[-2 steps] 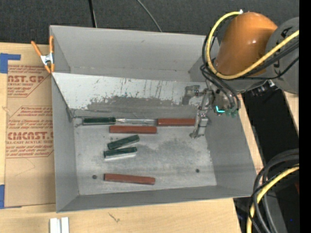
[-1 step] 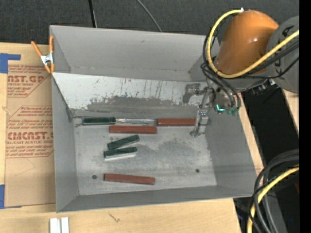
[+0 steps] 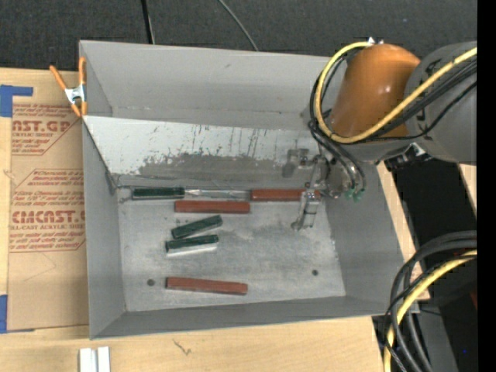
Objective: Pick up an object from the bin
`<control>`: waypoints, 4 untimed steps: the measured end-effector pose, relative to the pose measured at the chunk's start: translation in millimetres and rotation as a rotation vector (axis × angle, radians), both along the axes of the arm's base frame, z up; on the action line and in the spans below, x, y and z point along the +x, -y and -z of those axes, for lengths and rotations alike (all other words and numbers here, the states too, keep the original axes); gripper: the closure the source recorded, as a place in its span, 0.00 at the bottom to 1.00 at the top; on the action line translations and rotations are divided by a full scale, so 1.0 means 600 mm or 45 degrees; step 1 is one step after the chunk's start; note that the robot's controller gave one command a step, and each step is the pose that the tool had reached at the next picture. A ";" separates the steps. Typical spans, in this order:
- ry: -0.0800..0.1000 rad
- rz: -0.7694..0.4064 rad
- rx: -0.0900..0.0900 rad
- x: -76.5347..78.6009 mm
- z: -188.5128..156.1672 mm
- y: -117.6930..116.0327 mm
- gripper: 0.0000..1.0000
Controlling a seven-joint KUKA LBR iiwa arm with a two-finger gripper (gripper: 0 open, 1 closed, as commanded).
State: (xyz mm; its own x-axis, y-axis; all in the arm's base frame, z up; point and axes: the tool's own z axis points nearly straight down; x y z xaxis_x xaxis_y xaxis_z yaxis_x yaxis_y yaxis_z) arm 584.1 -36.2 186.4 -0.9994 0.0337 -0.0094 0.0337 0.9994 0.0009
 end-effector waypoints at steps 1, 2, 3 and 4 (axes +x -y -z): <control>-0.012 0.006 0.000 -0.029 0.052 -0.045 0.00; 0.003 -0.004 0.000 0.001 0.117 -0.063 0.00; -0.009 -0.116 0.001 -0.001 0.167 -0.179 1.00; -0.009 -0.116 0.001 -0.001 0.167 -0.179 1.00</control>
Offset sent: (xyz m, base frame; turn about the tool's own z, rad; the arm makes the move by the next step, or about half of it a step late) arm 0.0100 0.0470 -0.1110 -0.0095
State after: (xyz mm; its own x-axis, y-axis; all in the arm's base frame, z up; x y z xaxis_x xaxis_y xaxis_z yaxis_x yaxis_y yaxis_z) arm 583.7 71.0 86.2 -0.9984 -0.0572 -0.0026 -0.0572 0.9984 0.0014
